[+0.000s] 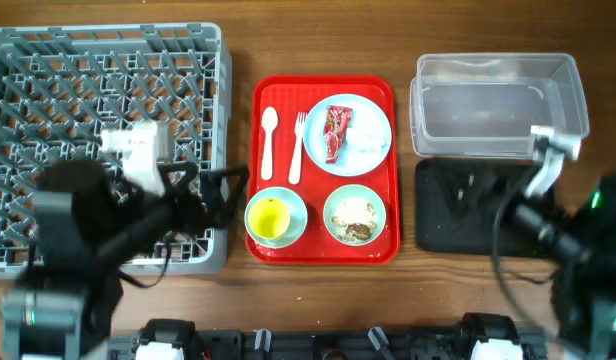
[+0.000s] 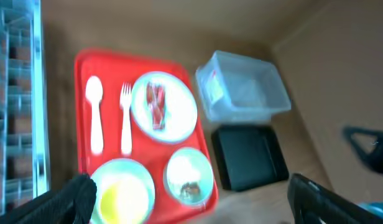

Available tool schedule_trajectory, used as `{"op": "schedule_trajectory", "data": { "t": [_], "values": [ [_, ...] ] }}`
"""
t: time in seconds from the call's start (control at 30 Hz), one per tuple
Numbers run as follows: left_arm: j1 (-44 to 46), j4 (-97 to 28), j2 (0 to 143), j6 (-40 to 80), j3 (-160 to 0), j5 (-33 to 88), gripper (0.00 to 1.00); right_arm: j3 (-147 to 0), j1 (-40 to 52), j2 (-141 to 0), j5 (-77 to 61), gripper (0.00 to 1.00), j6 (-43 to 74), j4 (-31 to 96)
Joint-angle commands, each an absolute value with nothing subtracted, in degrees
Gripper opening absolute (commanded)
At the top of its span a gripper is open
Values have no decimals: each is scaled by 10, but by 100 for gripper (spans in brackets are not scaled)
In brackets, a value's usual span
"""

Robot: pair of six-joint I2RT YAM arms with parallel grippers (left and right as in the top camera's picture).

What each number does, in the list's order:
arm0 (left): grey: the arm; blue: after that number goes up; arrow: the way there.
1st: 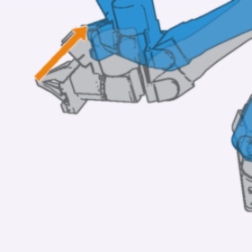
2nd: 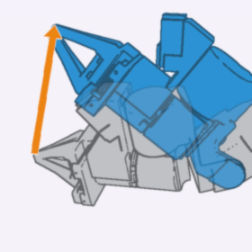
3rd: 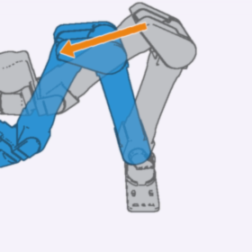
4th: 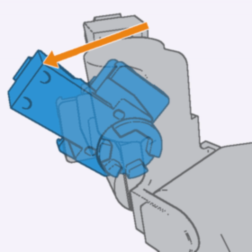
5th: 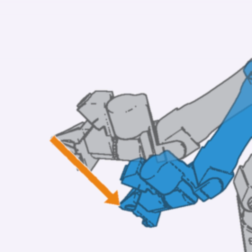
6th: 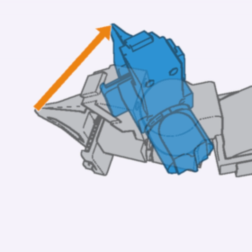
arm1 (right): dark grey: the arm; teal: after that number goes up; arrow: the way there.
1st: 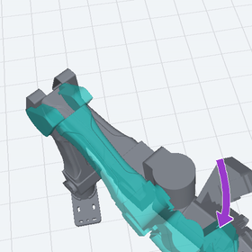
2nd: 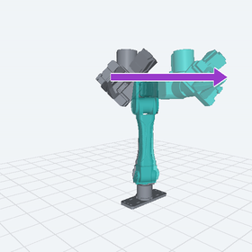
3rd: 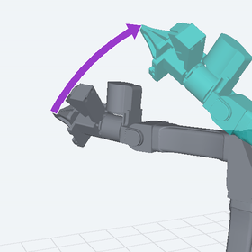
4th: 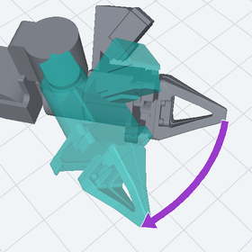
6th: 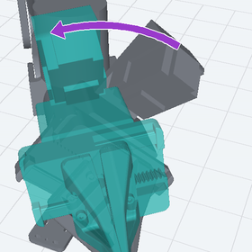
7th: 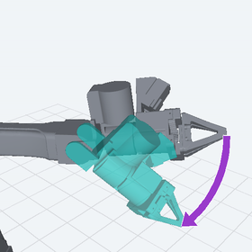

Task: Sort waste into correct bins and load items into the dishwasher rack
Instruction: 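Reach right gripper to the red candy wrapper on the white plate and grasp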

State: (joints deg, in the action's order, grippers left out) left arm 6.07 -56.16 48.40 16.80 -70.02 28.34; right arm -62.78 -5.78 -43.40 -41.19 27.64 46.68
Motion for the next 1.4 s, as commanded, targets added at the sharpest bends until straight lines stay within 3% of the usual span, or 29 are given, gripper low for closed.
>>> {"op": "schedule_trajectory", "data": {
  "t": [0.0,0.1,0.17,0.27,0.3,0.33,0.37,0.47,0.5,0.6,0.7,0.87,1.23,1.37],
  "values": [
    [63,-614,575,167,-773,273,100,-778,-42,-550,-399,100,168,573],
    [63,-616,604,168,-773,276,100,-852,28,-629,-355,100,74,669],
    [63,-622,609,168,-773,276,100,-848,57,-648,-317,100,78,671],
    [63,-641,611,168,-773,276,100,-848,70,-693,-335,100,216,651],
    [63,-646,611,168,-773,276,100,-848,77,-714,-347,84,205,637],
    [63,-650,611,168,-773,276,100,-848,90,-727,-329,76,200,632],
    [63,-655,611,168,-773,276,100,-848,125,-750,-269,76,202,635],
    [63,-663,606,168,-778,280,100,-848,270,-821,-64,86,212,634],
    [63,-668,605,167,-783,280,100,-848,305,-842,-46,98,211,625],
    [63,-669,592,168,-796,280,100,-848,360,-897,0,98,285,573],
    [63,-685,586,168,-796,280,100,-848,353,-942,74,90,347,536],
    [63,-736,586,168,-796,280,100,-848,326,-1040,65,76,347,468],
    [63,-738,586,168,-796,280,100,-848,322,-1148,36,56,422,433],
    [63,-738,586,168,-796,280,100,-848,312,-1167,32,54,444,436]
  ]
}}
